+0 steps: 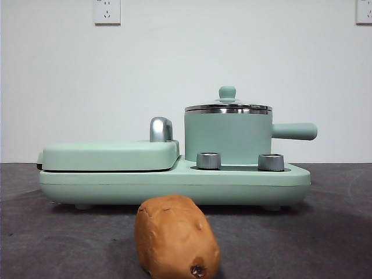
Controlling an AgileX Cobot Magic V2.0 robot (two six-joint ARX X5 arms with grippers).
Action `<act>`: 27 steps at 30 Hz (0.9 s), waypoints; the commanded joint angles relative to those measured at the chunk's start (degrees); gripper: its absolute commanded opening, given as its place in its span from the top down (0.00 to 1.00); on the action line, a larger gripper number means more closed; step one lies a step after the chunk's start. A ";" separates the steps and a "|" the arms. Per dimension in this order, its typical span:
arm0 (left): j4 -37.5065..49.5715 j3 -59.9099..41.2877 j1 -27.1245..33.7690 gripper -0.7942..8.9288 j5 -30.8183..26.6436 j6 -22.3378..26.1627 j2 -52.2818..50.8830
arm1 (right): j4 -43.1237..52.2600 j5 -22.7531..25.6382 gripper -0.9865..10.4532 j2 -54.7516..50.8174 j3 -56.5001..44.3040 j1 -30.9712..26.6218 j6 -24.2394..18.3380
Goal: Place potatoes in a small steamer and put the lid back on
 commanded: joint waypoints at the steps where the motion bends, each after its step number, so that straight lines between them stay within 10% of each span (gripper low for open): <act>1: -1.16 4.50 -0.13 0.91 1.09 -5.31 2.58 | -1.40 -0.28 0.90 0.42 4.50 0.13 7.52; 10: -6.43 22.25 -0.48 0.91 9.53 -3.58 18.60 | -12.90 -6.49 0.90 8.02 22.84 1.46 8.74; 27: -15.08 49.62 -1.31 0.91 37.53 -2.36 46.82 | -27.96 -32.65 0.90 31.76 47.23 1.51 -5.05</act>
